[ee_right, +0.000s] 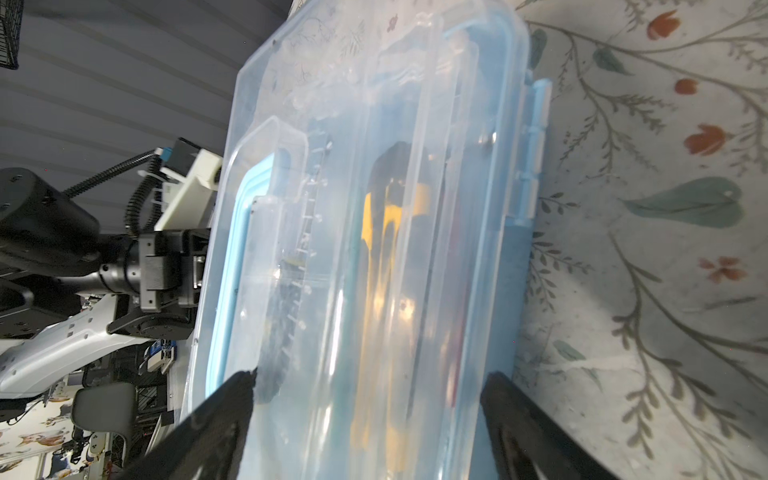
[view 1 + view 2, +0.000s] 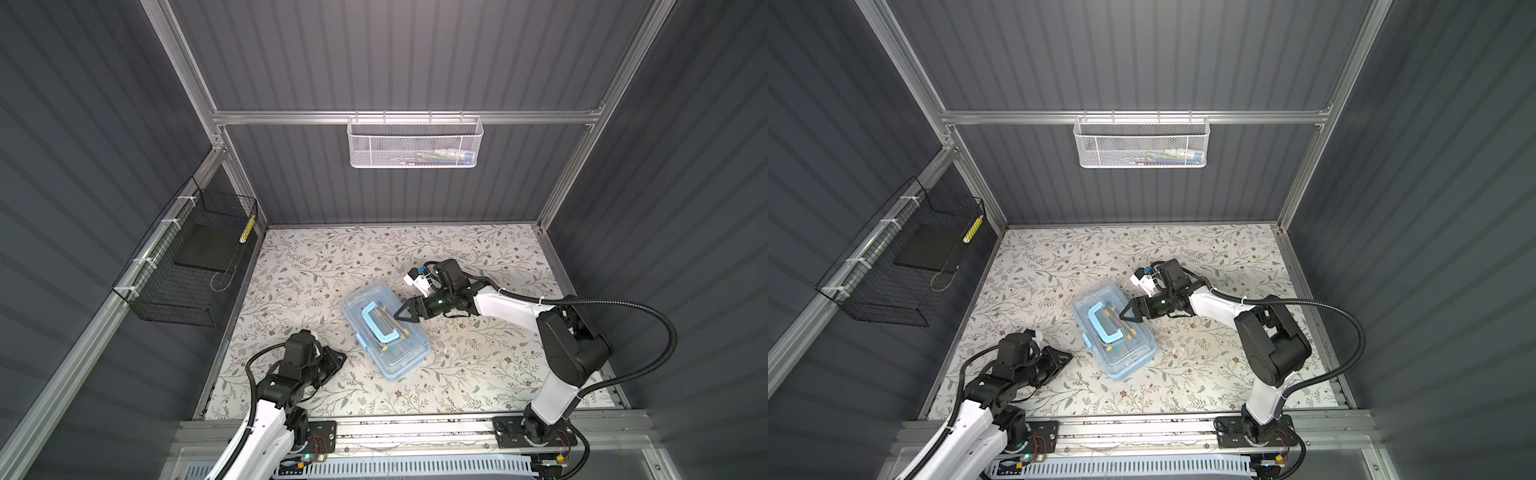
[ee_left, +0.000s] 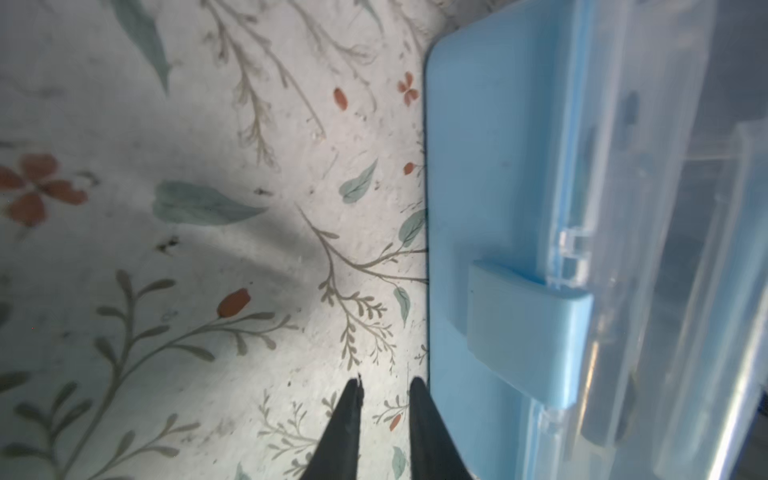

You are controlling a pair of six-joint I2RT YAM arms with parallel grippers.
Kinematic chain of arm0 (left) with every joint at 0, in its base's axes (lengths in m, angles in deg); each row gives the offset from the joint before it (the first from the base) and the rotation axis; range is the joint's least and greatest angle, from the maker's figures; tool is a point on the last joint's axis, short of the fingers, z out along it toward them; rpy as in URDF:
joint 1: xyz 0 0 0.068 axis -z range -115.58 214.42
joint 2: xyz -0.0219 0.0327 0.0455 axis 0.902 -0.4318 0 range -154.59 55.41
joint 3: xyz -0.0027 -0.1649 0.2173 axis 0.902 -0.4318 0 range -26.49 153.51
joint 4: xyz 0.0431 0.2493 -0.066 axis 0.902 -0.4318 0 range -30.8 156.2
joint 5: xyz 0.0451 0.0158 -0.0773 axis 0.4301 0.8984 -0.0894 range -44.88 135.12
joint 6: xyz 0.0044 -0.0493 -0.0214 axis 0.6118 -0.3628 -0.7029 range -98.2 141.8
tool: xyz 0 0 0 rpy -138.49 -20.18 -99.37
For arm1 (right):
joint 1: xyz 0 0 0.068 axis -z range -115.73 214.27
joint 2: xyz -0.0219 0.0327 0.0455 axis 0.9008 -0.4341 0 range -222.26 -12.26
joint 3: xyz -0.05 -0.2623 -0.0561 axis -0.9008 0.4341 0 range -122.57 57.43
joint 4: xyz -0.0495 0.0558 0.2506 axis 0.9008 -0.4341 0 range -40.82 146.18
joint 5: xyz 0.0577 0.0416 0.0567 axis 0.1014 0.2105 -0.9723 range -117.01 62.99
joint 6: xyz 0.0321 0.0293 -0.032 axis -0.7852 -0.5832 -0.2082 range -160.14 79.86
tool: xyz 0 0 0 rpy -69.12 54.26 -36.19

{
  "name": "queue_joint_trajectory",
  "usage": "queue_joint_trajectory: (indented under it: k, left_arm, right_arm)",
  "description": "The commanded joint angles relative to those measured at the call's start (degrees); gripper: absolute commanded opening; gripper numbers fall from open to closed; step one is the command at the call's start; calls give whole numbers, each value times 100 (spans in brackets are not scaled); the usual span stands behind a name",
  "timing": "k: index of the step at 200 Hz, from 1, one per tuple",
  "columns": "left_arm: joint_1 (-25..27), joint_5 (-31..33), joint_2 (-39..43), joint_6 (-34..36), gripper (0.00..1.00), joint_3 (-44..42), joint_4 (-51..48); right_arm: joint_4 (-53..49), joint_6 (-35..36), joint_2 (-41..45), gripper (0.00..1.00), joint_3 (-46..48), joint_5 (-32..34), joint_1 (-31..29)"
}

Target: Pack the tool kit

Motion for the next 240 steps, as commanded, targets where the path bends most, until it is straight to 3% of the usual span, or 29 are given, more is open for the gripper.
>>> queue_joint_trajectory:
  k: [1, 21, 77, 106, 164, 200, 240]
  left_arm:
    - [-32, -406, -300, -89, 9, 180, 1410]
    - [-32, -526, -747, -15, 0, 175, 2174]
    - [-32, -680, -1140, -62, 0, -56, 3382]
    - [-32, -714, -1014, -24, 0, -16, 3125]
    - [-32, -393, -109, 50, 0, 137, 927]
    - [-32, -539, -52, -396, 0, -230, 1832]
    - [-32, -804, -920, -194, 0, -51, 2402]
  right_arm:
    - [-340, 137, -224, 87, 108, 49, -13]
    - [-282, 108, -288, 87, 131, -12, -12]
    - [-211, 61, -298, 87, 215, -43, -15]
    - [-149, 8, -331, 87, 233, -45, -17]
    - [-84, -60, -339, 87, 230, -16, -14]
    - [-26, -101, -308, 86, 311, -13, -15]
    - [-7, -123, -266, 86, 320, 1, -21]
